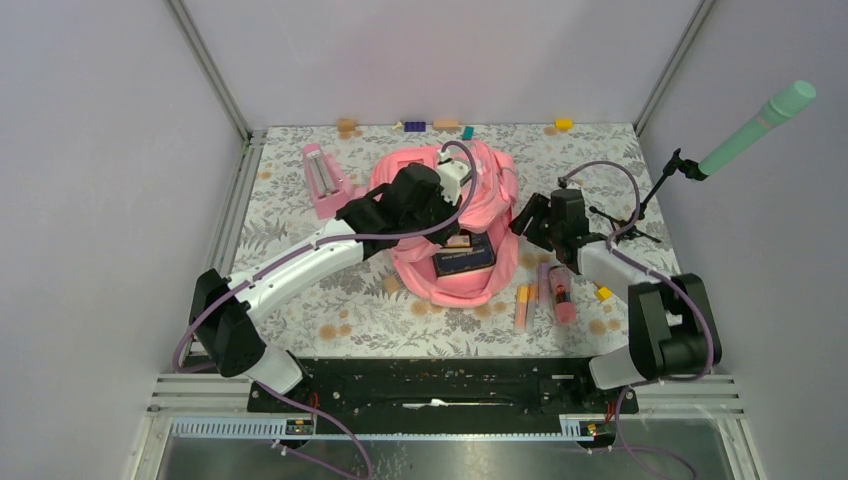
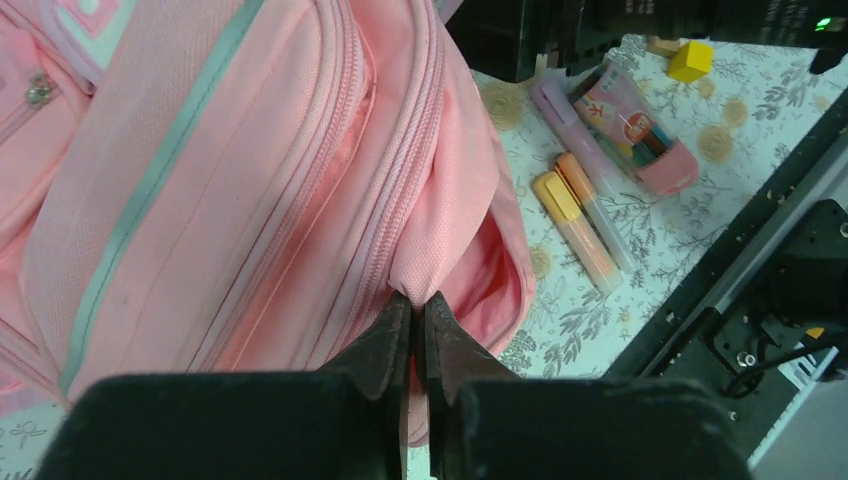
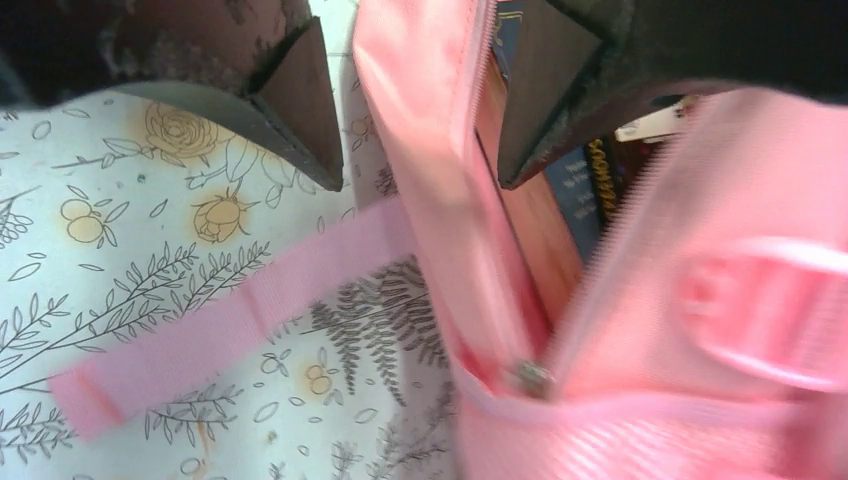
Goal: Pack the student bag
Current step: Zip the student bag at the center of the board.
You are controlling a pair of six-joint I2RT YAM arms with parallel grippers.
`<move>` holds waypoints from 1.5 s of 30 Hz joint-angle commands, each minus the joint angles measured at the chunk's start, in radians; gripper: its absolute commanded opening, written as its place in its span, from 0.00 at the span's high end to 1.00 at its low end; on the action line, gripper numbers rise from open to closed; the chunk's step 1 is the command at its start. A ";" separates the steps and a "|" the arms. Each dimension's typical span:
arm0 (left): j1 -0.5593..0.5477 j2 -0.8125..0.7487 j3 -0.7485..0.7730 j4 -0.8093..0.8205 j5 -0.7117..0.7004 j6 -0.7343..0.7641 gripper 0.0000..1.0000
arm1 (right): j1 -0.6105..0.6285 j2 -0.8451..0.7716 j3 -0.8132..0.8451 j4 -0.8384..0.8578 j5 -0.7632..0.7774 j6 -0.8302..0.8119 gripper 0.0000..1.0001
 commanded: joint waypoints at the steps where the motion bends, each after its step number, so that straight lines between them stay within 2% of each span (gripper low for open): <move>1: -0.022 -0.017 0.063 0.088 0.077 -0.035 1.00 | -0.002 -0.168 -0.042 -0.014 -0.034 -0.022 0.29; 5: -0.023 -0.012 0.063 0.086 0.069 -0.034 1.00 | -0.002 -0.295 -0.124 -0.039 -0.058 0.017 0.21; 11: -0.023 -0.011 0.063 0.086 0.072 -0.011 1.00 | 0.000 -0.467 -0.217 -0.040 -0.232 -0.008 0.22; 13: -0.023 -0.012 0.063 0.084 0.081 0.002 1.00 | 0.008 -0.545 -0.270 0.012 -0.271 -0.026 0.22; 18: -0.022 -0.013 0.064 0.085 0.107 0.031 1.00 | 0.028 -0.688 -0.295 0.020 -0.287 -0.035 0.19; 21: -0.022 -0.013 0.064 0.084 0.124 0.055 0.99 | 0.042 -0.716 -0.316 0.126 -0.345 -0.004 0.16; 24: -0.022 -0.011 0.077 0.062 0.149 0.104 0.97 | 0.124 -0.714 -0.299 0.127 -0.343 -0.195 0.17; 28: -0.023 -0.004 0.113 0.001 0.158 0.166 0.97 | 0.264 -0.701 -0.235 0.010 -0.141 -0.498 0.20; 34: -0.022 -0.004 0.142 -0.050 0.214 0.222 0.97 | 0.283 -0.705 -0.290 0.177 -0.103 -0.720 0.23; 40: -0.023 -0.002 0.148 -0.051 0.275 0.219 0.96 | 0.300 -0.641 -0.327 0.347 -0.177 -0.910 0.23; 45: -0.023 -0.002 0.147 -0.051 0.266 0.214 0.96 | 0.338 -0.597 -0.280 0.308 -0.194 -1.015 0.23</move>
